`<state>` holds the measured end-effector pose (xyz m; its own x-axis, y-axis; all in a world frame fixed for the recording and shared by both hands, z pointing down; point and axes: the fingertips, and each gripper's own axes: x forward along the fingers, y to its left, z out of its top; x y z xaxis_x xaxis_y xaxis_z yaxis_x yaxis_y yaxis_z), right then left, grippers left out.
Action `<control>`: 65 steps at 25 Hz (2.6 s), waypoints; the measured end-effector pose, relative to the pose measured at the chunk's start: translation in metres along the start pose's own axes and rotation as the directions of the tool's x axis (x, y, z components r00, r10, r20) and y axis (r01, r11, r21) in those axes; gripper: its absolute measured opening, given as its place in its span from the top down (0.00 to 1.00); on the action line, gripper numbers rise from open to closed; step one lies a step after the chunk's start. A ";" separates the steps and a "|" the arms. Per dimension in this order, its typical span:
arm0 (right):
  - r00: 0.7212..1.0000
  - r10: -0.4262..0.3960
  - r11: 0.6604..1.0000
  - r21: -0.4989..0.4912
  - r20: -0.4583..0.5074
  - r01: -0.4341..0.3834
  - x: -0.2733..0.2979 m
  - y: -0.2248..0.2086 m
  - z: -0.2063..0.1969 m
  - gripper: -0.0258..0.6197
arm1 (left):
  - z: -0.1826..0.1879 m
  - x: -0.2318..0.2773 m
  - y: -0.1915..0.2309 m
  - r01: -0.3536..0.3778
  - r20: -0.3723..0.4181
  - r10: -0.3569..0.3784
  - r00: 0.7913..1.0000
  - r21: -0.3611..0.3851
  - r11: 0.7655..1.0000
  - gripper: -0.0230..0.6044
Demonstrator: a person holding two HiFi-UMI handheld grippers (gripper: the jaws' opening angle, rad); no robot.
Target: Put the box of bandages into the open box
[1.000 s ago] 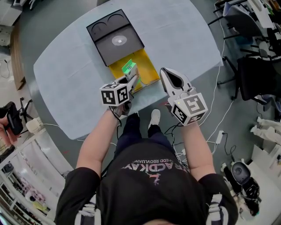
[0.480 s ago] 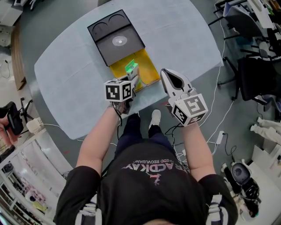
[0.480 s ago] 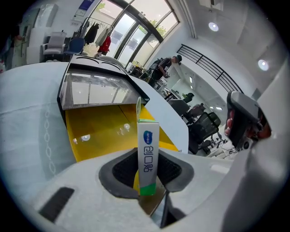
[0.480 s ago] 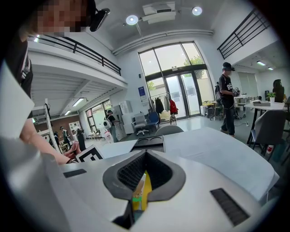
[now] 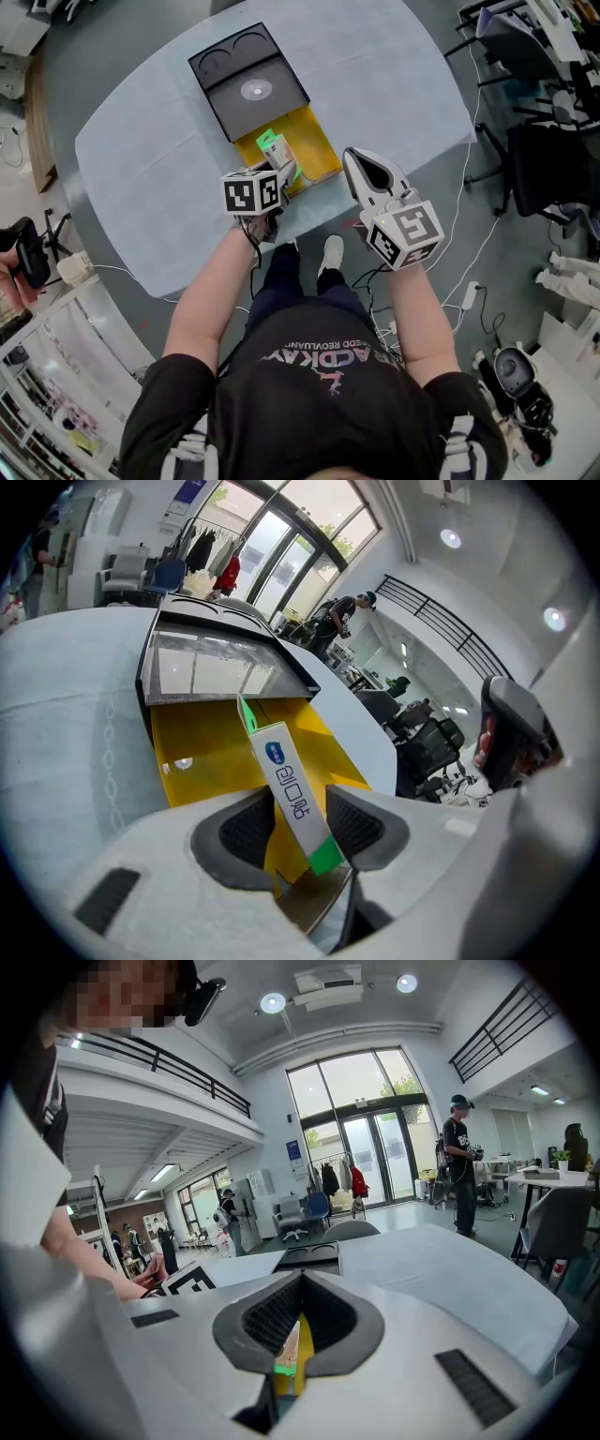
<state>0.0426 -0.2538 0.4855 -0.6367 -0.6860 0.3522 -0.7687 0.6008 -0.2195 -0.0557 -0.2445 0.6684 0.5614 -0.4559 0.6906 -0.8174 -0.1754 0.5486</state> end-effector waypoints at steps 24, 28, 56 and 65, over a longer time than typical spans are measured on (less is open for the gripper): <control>0.993 0.079 0.995 -0.062 0.090 -0.073 -0.051 0.011 0.037 0.95 | 0.022 -0.077 -0.041 -0.079 0.211 0.074 0.975 0.013 0.997 0.65; 0.987 0.104 0.992 -0.089 0.121 -0.094 -0.071 0.015 0.047 0.95 | 0.030 -0.104 -0.072 -0.083 0.294 0.062 0.954 0.059 0.995 0.65; 0.896 0.376 0.905 -0.299 0.236 -0.301 -0.237 0.127 0.109 0.95 | -0.021 -0.332 -0.281 -0.351 0.745 -0.063 0.664 0.385 0.853 0.94; 0.923 0.325 0.930 -0.249 0.208 -0.271 -0.212 0.184 0.078 0.95 | -0.053 -0.362 -0.232 -0.271 0.699 -0.093 0.709 0.392 0.879 0.94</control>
<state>0.0312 -0.0301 0.2998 -0.8498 -0.5231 0.0643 -0.5268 0.8469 -0.0727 -0.0625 0.0075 0.3157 0.3838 -0.9169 0.1096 -0.9214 -0.3725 0.1105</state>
